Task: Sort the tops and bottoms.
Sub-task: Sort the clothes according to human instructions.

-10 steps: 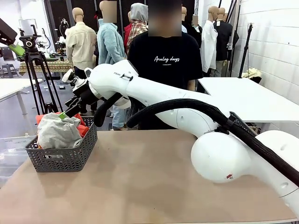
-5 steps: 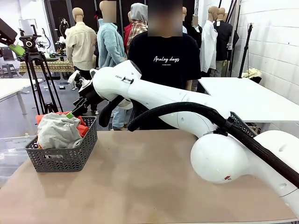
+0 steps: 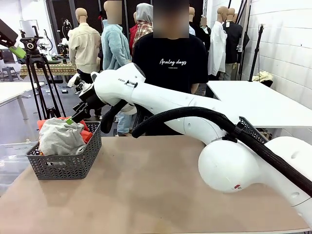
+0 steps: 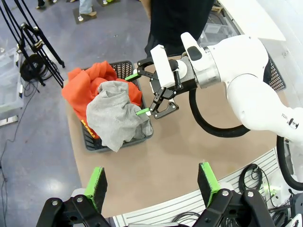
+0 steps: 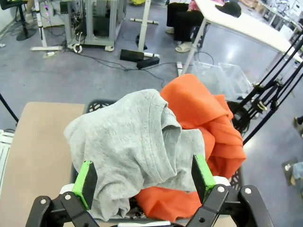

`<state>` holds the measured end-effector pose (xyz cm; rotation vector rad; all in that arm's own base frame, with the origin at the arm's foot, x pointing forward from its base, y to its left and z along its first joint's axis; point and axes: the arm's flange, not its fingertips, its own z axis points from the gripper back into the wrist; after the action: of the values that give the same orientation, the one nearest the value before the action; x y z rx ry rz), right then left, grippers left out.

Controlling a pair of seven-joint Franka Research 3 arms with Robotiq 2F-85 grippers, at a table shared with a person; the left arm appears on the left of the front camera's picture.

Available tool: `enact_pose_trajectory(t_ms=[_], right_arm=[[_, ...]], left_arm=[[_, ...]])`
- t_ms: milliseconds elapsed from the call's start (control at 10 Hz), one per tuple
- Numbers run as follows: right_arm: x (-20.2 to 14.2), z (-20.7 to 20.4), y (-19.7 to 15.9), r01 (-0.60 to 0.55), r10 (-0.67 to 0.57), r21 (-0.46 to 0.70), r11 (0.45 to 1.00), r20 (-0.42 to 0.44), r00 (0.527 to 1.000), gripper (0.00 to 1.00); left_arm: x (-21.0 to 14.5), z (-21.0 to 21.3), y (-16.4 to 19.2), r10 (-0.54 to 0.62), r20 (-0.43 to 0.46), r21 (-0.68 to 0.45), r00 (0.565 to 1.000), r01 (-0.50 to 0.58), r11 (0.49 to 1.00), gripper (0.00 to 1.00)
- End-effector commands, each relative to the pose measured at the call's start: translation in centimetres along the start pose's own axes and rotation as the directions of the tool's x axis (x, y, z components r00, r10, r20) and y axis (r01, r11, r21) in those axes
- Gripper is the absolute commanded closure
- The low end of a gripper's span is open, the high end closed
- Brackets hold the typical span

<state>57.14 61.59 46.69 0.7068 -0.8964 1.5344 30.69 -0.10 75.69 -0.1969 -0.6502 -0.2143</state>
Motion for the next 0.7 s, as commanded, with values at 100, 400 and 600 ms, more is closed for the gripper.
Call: enact_pose_trajectory(t_ms=[100, 400, 600], right_arm=[[0.07, 0.2, -0.06, -0.014, 0.014, 0.014, 1.0, 0.011, 1.0, 0.0], [0.07, 0.2, -0.06, -0.014, 0.014, 0.014, 1.0, 0.011, 1.0, 0.0], [0.07, 0.2, -0.06, -0.014, 0.014, 0.014, 1.0, 0.011, 1.0, 0.0]], left_arm=[[0.2, 0.21, -0.05, -0.003, 0.0, -0.005, 1.0, 0.003, 1.0, 0.0], [0.2, 0.21, -0.05, -0.003, 0.0, -0.005, 1.0, 0.003, 1.0, 0.0], [0.2, 0.21, -0.05, -0.003, 0.0, -0.005, 1.0, 0.003, 1.0, 0.0]])
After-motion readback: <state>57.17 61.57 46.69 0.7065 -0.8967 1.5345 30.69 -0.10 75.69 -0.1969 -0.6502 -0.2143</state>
